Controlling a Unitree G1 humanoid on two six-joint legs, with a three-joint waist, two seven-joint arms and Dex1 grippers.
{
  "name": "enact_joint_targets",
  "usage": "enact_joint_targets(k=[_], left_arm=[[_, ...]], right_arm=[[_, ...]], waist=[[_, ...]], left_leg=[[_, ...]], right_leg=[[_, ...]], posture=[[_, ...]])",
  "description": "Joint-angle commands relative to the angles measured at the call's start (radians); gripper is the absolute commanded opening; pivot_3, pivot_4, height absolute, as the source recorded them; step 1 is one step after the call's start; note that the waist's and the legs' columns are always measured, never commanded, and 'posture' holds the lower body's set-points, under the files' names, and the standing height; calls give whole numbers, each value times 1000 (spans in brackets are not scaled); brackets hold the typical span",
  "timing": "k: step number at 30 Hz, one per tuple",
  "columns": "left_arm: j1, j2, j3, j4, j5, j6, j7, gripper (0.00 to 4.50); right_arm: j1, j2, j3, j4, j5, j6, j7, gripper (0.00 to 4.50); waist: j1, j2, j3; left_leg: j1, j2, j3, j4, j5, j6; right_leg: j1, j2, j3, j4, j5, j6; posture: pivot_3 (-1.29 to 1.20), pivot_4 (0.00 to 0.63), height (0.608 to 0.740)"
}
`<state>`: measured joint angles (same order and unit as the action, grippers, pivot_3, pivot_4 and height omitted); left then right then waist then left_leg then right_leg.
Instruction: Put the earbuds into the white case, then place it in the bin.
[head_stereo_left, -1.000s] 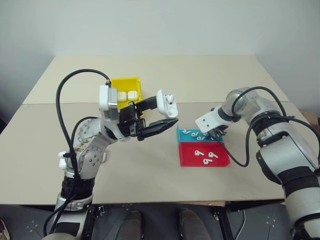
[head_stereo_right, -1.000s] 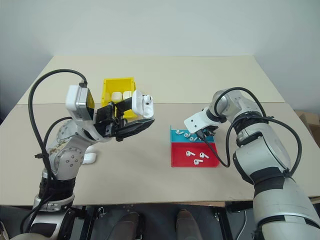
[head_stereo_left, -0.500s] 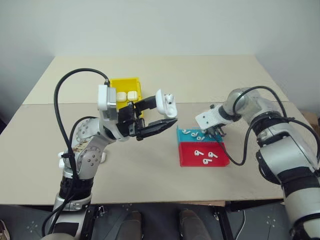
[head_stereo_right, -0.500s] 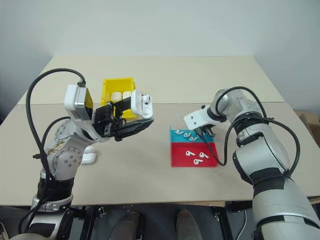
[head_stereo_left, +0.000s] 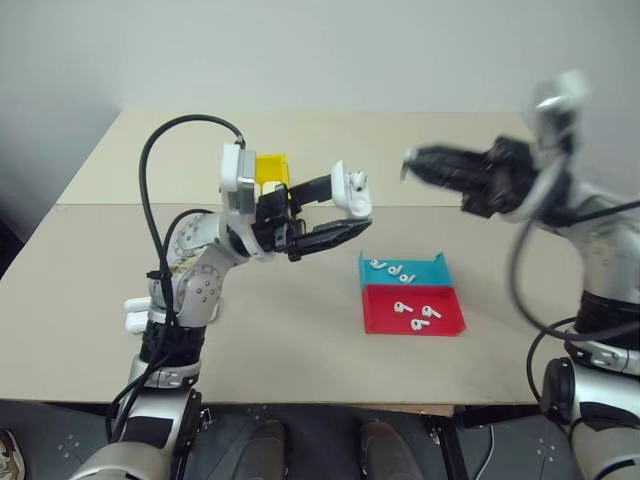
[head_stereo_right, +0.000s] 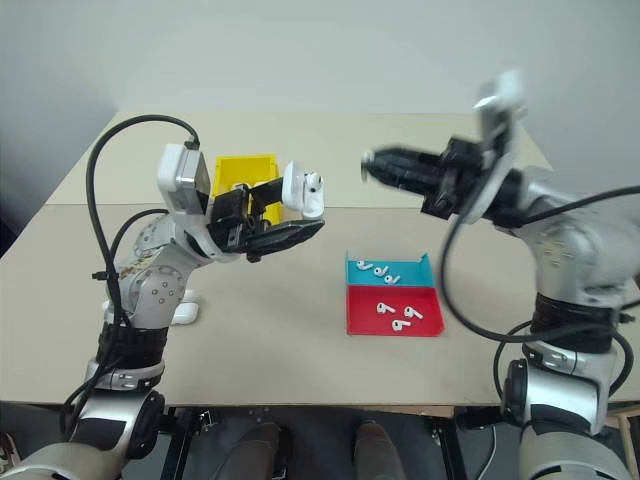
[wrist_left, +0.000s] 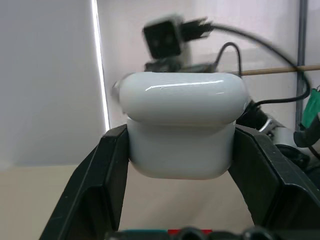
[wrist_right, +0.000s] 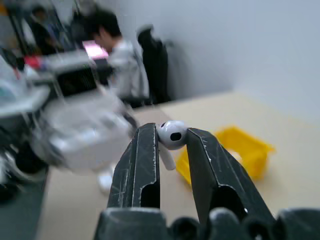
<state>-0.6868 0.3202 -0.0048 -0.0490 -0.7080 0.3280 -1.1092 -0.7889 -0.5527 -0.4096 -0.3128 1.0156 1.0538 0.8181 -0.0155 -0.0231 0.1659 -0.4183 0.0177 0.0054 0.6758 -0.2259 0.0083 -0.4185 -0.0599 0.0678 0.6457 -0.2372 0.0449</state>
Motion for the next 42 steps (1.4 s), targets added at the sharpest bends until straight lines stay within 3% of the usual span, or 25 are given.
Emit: enact_joint_targets(k=[1,4,11,21,28,35,37,42], left_arm=[[-29,-15,-11,-16,3,-5,-5,2785],[-36,-20,-13,-12,3,0,-5,2785],[-43,-16,-10,-8,-1,2,-17,2785],[-35,-12,-5,-23,-3,-2,-21,2785],[-32,-15,-2,-24,2,-9,-20,2785],[-19,2,-7,-8,29,1,-14,2785],[-14,13,-34,5,74,-15,-16,2785],[-38,-3,-93,50,179,-41,22,2785]], right_arm=[[37,30,-64,-116,277,48,-223,600],[69,31,-26,-169,365,33,-347,600],[125,-4,84,-229,333,-11,-434,600],[166,-82,170,-267,242,-79,-385,600],[182,-158,173,-267,227,-101,-327,2947],[205,-267,31,-290,317,-166,-162,2947],[159,-292,48,-287,312,-176,-151,2338],[-62,-352,266,-234,120,-143,-149,687]], waist=[[0,0,0],[0,0,0],[-3,0,0],[-2,0,0],[-1,0,0],[2,0,0],[1,0,0],[-7,0,0]], left_leg=[[-1,0,0,0,0,0],[-3,0,0,0,0,0],[-3,0,1,1,0,1],[-4,0,1,1,0,1],[-4,0,1,1,0,1],[-5,0,1,1,0,1],[-4,0,1,1,0,1],[-2,0,3,0,0,1]], right_leg=[[-1,0,0,0,0,0],[-3,0,0,0,0,0],[-3,1,0,0,0,1],[-3,1,-1,-1,0,1],[-3,1,-1,-2,0,1],[-3,1,-1,-2,0,1],[-2,1,-1,-3,0,1],[-2,2,0,-1,0,1]], posture=[[0,150,740],[0,150,740],[0,150,740],[0,150,740],[0,150,740],[0,150,740],[0,150,740],[0,150,740]])
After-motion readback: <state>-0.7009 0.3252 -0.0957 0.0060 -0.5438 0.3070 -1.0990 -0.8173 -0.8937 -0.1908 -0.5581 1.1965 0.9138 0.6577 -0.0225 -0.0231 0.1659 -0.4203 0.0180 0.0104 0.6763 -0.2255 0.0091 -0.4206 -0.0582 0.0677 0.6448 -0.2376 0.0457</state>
